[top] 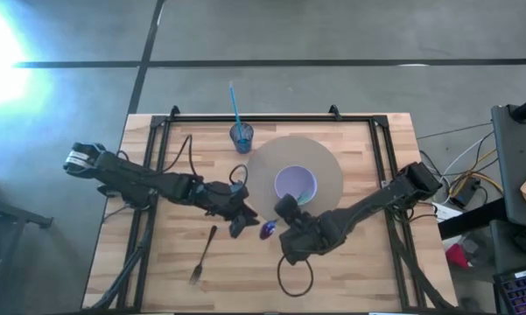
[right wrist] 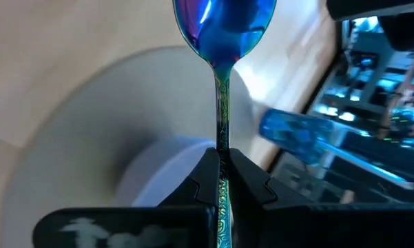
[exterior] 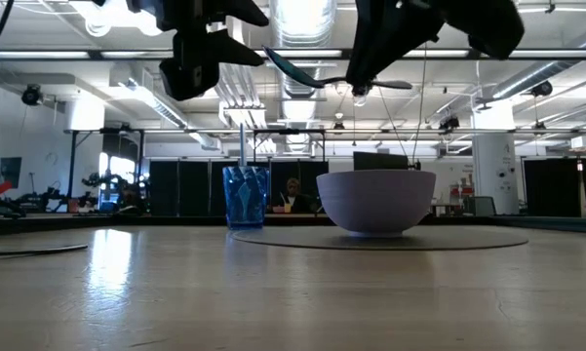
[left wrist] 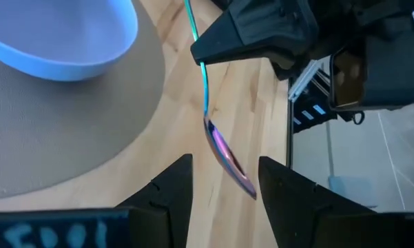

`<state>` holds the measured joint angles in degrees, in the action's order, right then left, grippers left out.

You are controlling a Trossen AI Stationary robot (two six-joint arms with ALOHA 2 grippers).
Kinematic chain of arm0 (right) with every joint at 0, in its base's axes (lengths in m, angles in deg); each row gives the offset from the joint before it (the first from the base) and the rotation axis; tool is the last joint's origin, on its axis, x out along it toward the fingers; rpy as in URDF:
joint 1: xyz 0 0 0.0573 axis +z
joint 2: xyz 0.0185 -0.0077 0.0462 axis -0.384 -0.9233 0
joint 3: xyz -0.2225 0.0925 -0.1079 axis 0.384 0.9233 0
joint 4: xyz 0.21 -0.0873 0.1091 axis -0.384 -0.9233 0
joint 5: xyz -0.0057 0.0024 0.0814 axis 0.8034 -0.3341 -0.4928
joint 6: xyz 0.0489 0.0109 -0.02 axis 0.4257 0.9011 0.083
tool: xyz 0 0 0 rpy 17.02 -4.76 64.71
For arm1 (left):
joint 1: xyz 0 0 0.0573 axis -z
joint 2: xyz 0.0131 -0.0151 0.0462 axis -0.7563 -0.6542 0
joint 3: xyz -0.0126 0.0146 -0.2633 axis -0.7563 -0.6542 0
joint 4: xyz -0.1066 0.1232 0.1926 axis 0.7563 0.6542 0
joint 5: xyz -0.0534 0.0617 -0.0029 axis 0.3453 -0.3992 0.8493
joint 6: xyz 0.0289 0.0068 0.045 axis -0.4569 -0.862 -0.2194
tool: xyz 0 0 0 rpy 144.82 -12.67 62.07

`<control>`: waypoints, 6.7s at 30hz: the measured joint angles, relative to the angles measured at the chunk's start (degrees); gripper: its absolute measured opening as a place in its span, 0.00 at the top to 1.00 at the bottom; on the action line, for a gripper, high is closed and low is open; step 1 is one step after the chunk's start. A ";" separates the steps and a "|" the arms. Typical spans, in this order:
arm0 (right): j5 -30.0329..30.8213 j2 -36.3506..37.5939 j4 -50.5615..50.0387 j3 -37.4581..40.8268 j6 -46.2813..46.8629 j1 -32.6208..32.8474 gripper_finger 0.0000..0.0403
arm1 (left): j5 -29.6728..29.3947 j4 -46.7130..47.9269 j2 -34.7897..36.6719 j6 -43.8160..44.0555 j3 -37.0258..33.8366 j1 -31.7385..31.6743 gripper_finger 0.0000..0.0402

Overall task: Pick & Place Utensil
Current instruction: Put the blue spoon into the purple bowl

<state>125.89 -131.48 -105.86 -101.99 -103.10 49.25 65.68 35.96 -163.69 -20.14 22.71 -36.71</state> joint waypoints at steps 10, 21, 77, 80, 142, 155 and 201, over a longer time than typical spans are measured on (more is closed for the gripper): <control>3.92 -0.02 -0.03 0.00 -3.79 -2.88 0.97 | -0.34 0.11 0.00 -1.00 -0.01 -2.26 0.61; 8.13 -0.02 0.02 0.02 -7.65 -4.69 0.97 | -4.86 0.98 0.00 -1.45 -0.06 -2.63 0.61; 17.13 0.85 5.06 0.04 -15.38 -7.19 0.92 | -16.81 5.31 -0.07 -4.18 -0.36 -3.59 0.99; 16.81 0.78 6.16 0.04 -14.99 -7.19 0.89 | -16.14 4.40 -0.05 -4.76 -0.18 -3.47 1.00; 18.91 9.38 7.91 0.24 -7.05 -7.23 0.45 | -16.62 7.87 2.36 -10.15 -0.15 -6.32 1.00; 21.81 9.57 4.83 0.24 -6.07 -7.19 0.43 | -16.98 10.22 5.13 -10.03 -0.16 -6.32 1.00; -1.55 25.91 -11.57 11.65 47.89 -5.43 0.44 | -4.08 13.16 7.85 -18.98 -0.14 -15.52 1.00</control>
<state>124.34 -105.57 -117.43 -90.34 -55.21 43.83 61.61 49.12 -155.84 -39.11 22.57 -52.23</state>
